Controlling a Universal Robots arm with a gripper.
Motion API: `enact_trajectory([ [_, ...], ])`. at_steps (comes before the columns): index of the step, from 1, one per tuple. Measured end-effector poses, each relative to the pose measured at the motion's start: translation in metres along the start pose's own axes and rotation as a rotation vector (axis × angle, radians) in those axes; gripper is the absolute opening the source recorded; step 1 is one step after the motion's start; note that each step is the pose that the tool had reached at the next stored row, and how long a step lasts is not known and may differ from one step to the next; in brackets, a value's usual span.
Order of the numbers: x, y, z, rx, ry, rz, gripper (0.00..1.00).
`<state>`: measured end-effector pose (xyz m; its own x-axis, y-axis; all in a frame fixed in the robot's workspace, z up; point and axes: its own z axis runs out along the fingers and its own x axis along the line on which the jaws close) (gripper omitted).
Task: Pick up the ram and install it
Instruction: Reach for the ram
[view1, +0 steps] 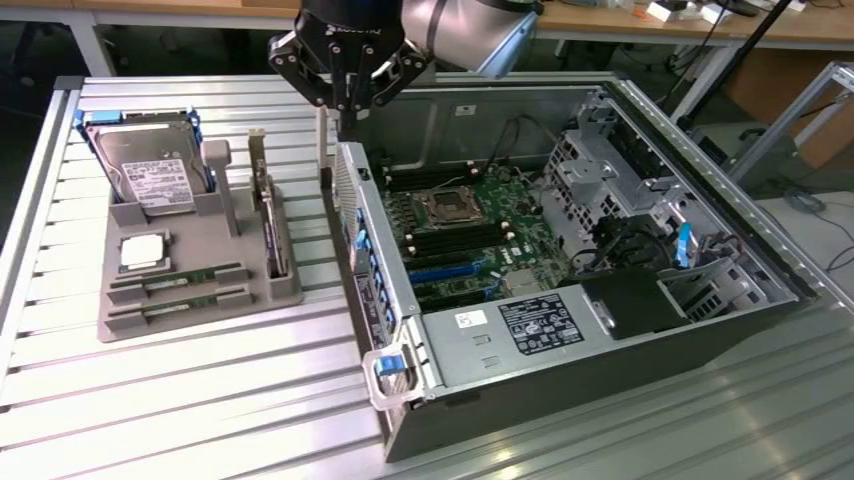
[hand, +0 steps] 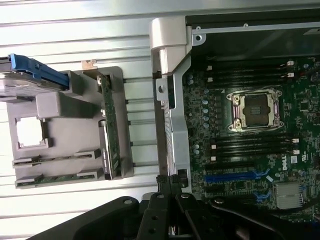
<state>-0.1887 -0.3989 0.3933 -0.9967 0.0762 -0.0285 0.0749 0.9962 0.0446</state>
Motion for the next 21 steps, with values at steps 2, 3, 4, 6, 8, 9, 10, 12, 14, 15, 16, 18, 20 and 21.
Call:
enact_trajectory([
  [2, 0.002, -0.0002, 0.0000, -0.0001, 0.0000, 0.000, 0.10],
  [3, 0.003, -0.0002, -0.0001, -0.0001, 0.0000, 0.000, 0.10],
  [4, 0.003, -0.0002, -0.0001, 0.0000, 0.0000, 0.000, 0.10],
  [6, 0.005, -0.0004, -0.0001, -0.0001, 0.0000, 0.000, 0.10],
  [8, 0.006, -0.0005, -0.0002, 0.0000, 0.0000, 0.000, 0.10],
  [9, 0.007, -0.0005, -0.0002, 0.0000, 0.0000, 0.000, 0.10],
  [10, 0.009, -0.0007, -0.0003, 0.0001, -0.0001, 0.000, 0.10],
  [12, 0.013, -0.0010, -0.0004, 0.0000, -0.0004, 0.000, 0.10],
  [14, 0.015, -0.0011, -0.0005, -0.0001, -0.0006, 0.000, 0.10],
  [15, 0.016, -0.0012, -0.0005, -0.0001, -0.0006, 0.000, 0.10],
  [16, 0.017, -0.0013, -0.0005, -0.0001, -0.0006, 0.000, 0.10],
  [18, 0.018, -0.0014, -0.0006, -0.0001, -0.0007, 0.000, 0.10],
  [20, 0.021, -0.0015, -0.0007, 0.0000, -0.0007, 0.000, 0.10],
  [21, 0.022, -0.0016, -0.0007, -0.0001, -0.0007, 0.000, 0.10],
])
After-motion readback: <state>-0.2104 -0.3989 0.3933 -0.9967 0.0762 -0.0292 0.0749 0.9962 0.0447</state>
